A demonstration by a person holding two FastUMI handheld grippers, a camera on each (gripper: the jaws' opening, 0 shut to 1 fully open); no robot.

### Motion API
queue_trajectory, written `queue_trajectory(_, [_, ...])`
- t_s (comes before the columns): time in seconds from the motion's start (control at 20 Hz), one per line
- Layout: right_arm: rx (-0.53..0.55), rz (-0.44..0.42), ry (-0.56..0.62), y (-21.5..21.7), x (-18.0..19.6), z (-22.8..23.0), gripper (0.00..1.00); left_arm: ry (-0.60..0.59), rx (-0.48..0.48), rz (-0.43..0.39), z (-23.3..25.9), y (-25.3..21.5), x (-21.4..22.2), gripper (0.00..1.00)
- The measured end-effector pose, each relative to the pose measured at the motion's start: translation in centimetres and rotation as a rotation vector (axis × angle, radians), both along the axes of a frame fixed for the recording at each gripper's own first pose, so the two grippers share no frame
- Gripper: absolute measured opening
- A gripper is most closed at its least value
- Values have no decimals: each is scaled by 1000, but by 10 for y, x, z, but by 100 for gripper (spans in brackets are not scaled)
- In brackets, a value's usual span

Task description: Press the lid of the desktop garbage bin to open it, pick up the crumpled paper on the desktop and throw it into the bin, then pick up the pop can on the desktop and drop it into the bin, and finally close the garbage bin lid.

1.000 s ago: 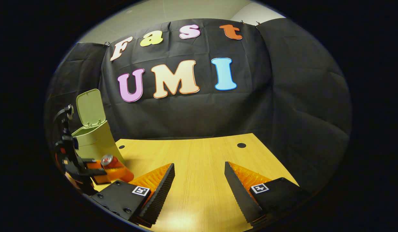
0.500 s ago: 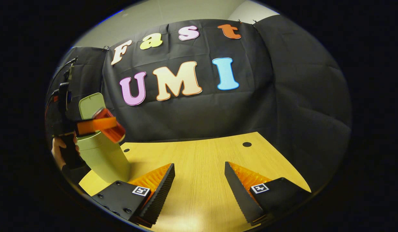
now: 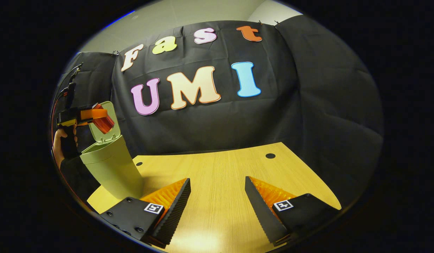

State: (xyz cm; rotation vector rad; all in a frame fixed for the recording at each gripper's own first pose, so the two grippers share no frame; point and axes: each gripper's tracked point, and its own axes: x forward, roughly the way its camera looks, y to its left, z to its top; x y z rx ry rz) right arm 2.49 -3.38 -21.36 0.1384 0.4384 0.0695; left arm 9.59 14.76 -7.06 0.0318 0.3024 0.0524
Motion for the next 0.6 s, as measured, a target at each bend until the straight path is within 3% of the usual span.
queue_trajectory(0.35, [-10, 23, 1, 10, -1, 2, 97, 53, 3, 167, -27, 69, -20, 77])
queue_trajectory(0.4, [-11, 23, 3, 11, -2, 1, 97, 39, 2, 182, -23, 75, -19, 79])
queue_trajectory(0.45, [-12, 22, 4, 11, -2, 1, 97, 25, -2, 187, -20, 76, -18, 96])
queue_trajectory(0.6, [-15, 16, 5, 10, -5, 2, 97, -27, 32, 188, 3, 84, -15, 92])
